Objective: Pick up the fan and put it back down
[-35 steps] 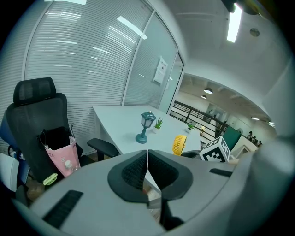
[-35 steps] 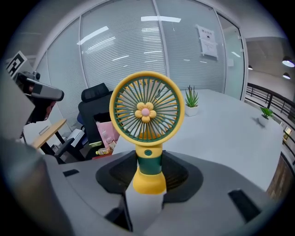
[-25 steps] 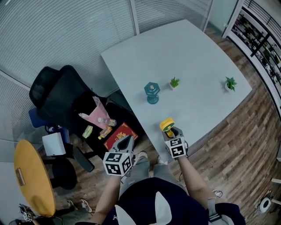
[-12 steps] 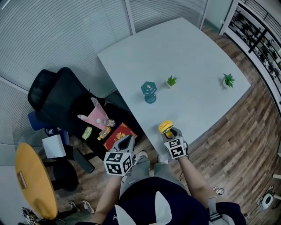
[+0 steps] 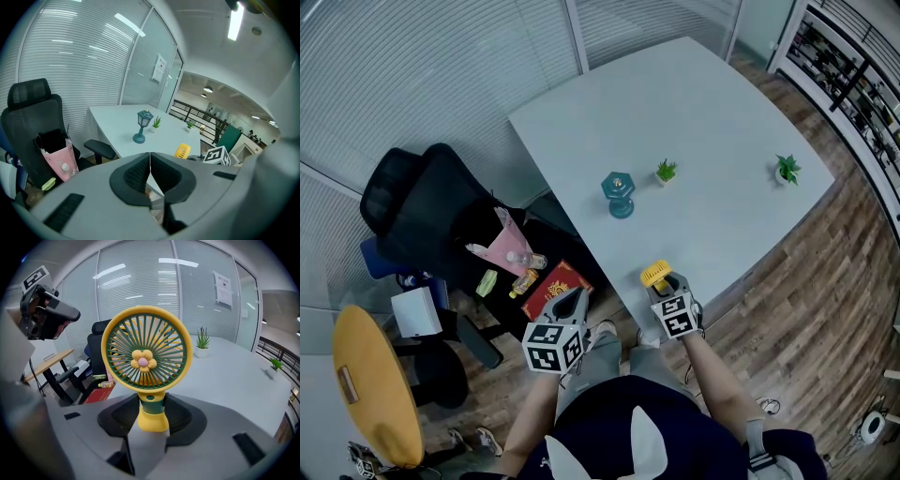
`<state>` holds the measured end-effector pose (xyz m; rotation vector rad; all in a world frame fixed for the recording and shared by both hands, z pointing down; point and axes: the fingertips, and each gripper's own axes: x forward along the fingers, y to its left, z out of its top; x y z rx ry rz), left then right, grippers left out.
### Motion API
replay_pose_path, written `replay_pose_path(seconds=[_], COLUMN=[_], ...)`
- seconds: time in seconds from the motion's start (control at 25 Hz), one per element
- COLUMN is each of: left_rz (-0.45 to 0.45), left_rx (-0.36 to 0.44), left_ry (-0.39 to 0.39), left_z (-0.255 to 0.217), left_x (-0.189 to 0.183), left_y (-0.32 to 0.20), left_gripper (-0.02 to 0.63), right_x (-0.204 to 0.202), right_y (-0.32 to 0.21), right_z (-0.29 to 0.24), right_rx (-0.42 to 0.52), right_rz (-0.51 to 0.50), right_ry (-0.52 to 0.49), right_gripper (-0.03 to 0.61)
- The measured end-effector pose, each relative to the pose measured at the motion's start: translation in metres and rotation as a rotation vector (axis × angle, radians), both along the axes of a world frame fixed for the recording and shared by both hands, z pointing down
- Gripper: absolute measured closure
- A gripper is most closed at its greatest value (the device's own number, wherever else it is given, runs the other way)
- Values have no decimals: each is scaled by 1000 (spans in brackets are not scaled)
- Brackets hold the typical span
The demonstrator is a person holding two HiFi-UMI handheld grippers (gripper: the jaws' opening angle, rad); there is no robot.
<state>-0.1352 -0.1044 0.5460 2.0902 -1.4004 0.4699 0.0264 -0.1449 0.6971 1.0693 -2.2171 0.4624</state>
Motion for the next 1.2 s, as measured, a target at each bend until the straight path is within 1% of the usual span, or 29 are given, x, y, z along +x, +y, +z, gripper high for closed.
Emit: replay_pose_path(seconds=[0.32,0.44,0.52,0.56,0.64,0.68,0.88,1.2], left_rz=[16,20,22,24,30,33,50,71], left_rx=[5,5,6,8,11,12,15,18], left_ry=[1,3,5,7,10,12,17,28], left_z=[-2,-1,0,-1,-2,-2,-1,-1], left_x=[3,4,5,6,8,9,17,25], left_y=[5,6,7,7,7,7,8,8], left_gripper=[592,592,592,592,592,592,592,592], right_x=[0,0,-1,-1,-2,-2,1,2], right_y=[0,-1,0,1,3,4,10,24], right_z=[2,3,4,4,7,8,7,-6], right_rx=[16,3,-26,-45,-79,-89,-100,-129], right_rz=[14,33,48,52,55,56,65,72], right_ry=[-1,-17,-29,-33,-35,-33,-28,-57], right_gripper=[407,403,399,391,323,307,305,310])
